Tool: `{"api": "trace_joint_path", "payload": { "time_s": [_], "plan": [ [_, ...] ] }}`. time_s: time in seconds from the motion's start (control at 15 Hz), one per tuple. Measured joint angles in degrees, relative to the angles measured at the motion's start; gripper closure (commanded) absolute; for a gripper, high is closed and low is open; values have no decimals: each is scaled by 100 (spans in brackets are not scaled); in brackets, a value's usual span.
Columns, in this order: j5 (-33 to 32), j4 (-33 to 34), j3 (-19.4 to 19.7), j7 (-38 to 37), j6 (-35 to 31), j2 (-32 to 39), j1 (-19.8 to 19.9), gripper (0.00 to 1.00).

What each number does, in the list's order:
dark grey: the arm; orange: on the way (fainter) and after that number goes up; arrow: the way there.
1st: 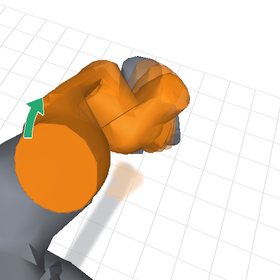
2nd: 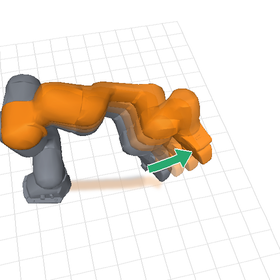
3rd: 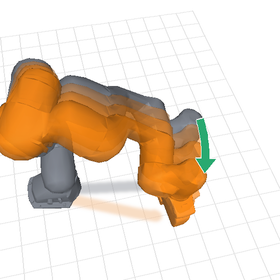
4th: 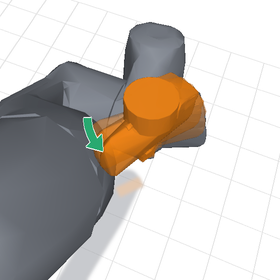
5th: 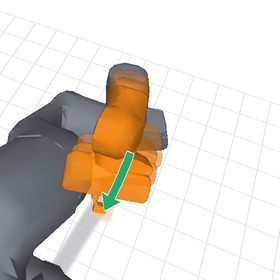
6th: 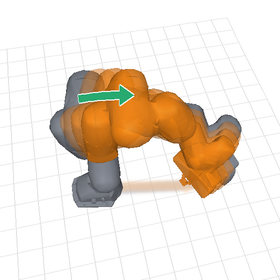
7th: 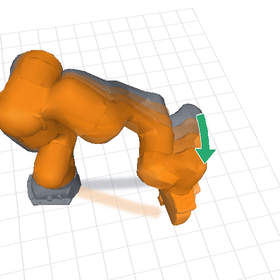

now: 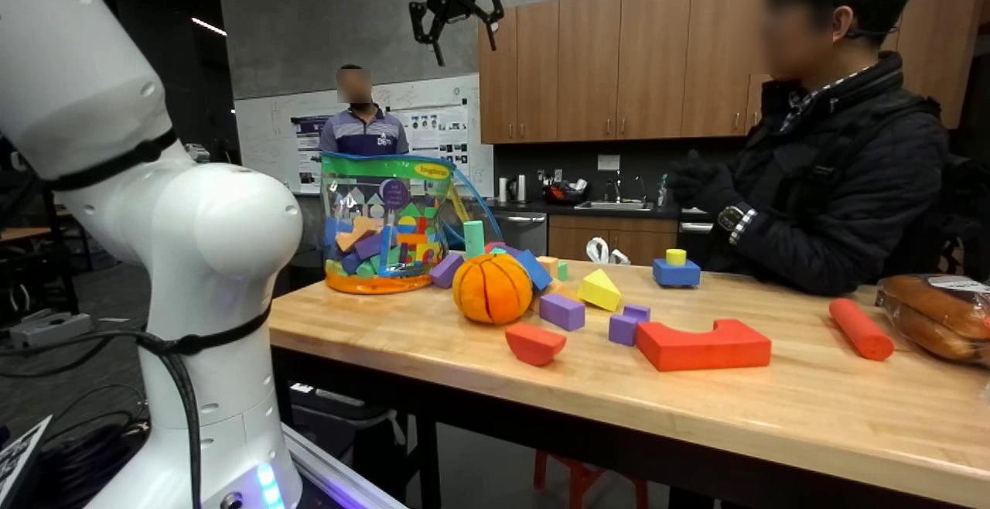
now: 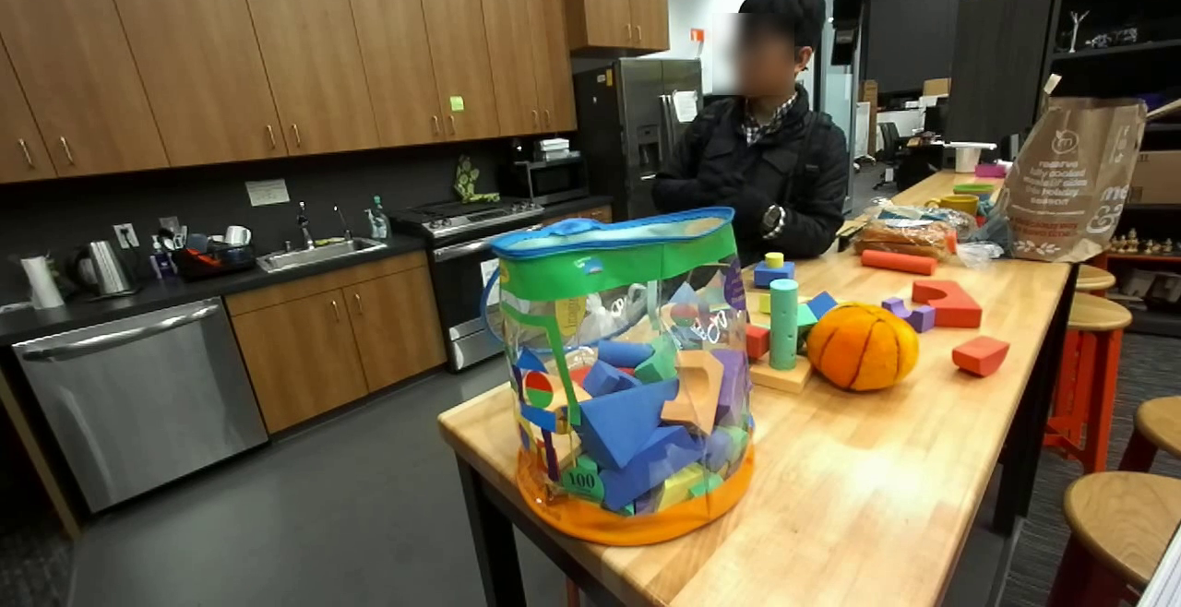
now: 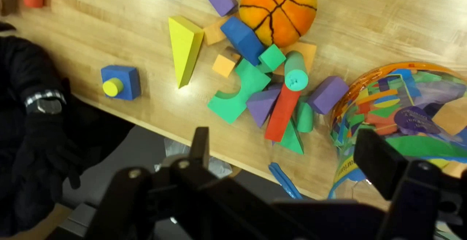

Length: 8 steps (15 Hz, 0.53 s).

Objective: Move two blocks from the bag to the table

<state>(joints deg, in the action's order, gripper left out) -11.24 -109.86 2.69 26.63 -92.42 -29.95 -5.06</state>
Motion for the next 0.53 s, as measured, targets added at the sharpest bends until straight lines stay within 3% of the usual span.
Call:
{"api": "trace_joint_path", "payload": {
  "time_s": [0.53],
  "plan": [
    [-3, -10, -732, -2, -782, 324, -468, 0]
  ]
}}
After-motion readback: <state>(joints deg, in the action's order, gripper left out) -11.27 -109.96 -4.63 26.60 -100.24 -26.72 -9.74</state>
